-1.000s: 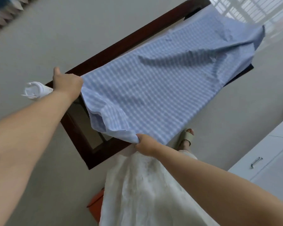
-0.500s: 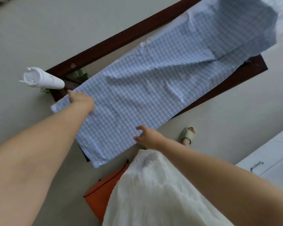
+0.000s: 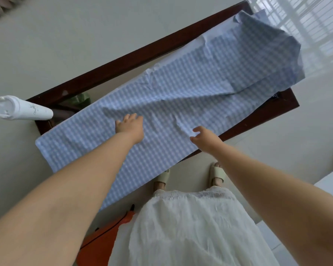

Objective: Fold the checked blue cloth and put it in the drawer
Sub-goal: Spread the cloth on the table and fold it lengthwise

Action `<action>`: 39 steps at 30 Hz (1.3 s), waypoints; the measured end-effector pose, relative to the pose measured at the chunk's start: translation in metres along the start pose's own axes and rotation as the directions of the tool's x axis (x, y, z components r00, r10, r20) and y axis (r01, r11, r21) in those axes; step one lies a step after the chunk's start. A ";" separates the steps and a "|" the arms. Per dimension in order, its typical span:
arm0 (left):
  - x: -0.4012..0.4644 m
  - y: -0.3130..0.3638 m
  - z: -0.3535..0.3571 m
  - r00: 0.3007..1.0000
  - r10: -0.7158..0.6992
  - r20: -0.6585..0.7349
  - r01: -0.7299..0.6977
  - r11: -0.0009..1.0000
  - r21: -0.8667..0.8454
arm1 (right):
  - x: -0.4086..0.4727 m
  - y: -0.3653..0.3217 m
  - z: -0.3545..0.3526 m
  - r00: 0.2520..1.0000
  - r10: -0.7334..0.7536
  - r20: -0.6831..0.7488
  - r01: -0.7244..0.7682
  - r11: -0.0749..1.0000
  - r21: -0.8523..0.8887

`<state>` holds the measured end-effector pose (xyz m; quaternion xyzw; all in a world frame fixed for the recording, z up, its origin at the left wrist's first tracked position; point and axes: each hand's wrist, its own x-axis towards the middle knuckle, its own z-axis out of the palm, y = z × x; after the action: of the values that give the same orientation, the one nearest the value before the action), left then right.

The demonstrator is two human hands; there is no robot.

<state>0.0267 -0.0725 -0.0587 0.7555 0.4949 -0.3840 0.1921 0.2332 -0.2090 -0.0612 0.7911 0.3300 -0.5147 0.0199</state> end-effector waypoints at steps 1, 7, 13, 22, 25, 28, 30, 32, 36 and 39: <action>0.004 0.010 -0.002 1.000 -0.018 -0.007 0.018 0.999 -0.026 | 0.009 0.006 -0.013 1.000 -0.025 -0.011 0.025 0.999 -0.022; 0.027 0.069 -0.008 0.991 -0.112 -0.072 0.096 0.975 -0.203 | 0.059 0.044 -0.085 0.988 -0.147 -0.055 0.139 0.982 -0.126; 0.076 0.106 -0.014 0.965 -0.121 -0.232 0.053 0.959 -0.279 | 0.121 0.067 -0.114 0.961 -0.263 -0.087 0.222 0.919 -0.325; 0.233 0.124 -0.016 0.850 -0.200 -0.487 0.001 0.926 -0.378 | 0.250 0.052 -0.128 0.850 -0.470 -0.236 0.290 0.793 -0.536; 0.276 0.132 -0.024 0.788 -0.223 -0.574 -0.023 0.920 -0.390 | 0.275 0.054 -0.130 0.872 -0.435 -0.225 0.253 0.793 -0.555; 0.302 0.139 -0.029 0.700 -0.255 -0.667 0.019 0.940 -0.340 | 0.286 0.049 -0.134 0.820 -0.512 -0.257 0.190 0.667 -0.720; 0.310 0.141 -0.030 0.643 -0.268 -0.717 0.024 0.943 -0.331 | 0.290 0.038 -0.142 0.813 -0.529 -0.244 0.164 0.609 -0.776; 0.317 0.139 -0.034 0.631 -0.283 -0.722 0.012 0.935 -0.356 | 0.300 0.026 -0.151 0.817 -0.522 -0.244 0.120 0.568 -0.814; 0.322 0.135 -0.044 0.704 -0.285 -0.651 -0.006 0.914 -0.406 | 0.323 0.000 -0.166 0.751 -0.588 -0.301 0.141 0.588 -0.796; 0.325 0.139 -0.050 0.726 -0.271 -0.633 0.000 0.920 -0.393 | 0.340 -0.015 -0.179 0.684 -0.682 -0.259 0.293 0.581 -0.759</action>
<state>0.2405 0.0952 -0.2896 0.7542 0.6478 0.0025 0.1073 0.4543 0.0404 -0.2539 0.7080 0.6955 -0.1073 0.0592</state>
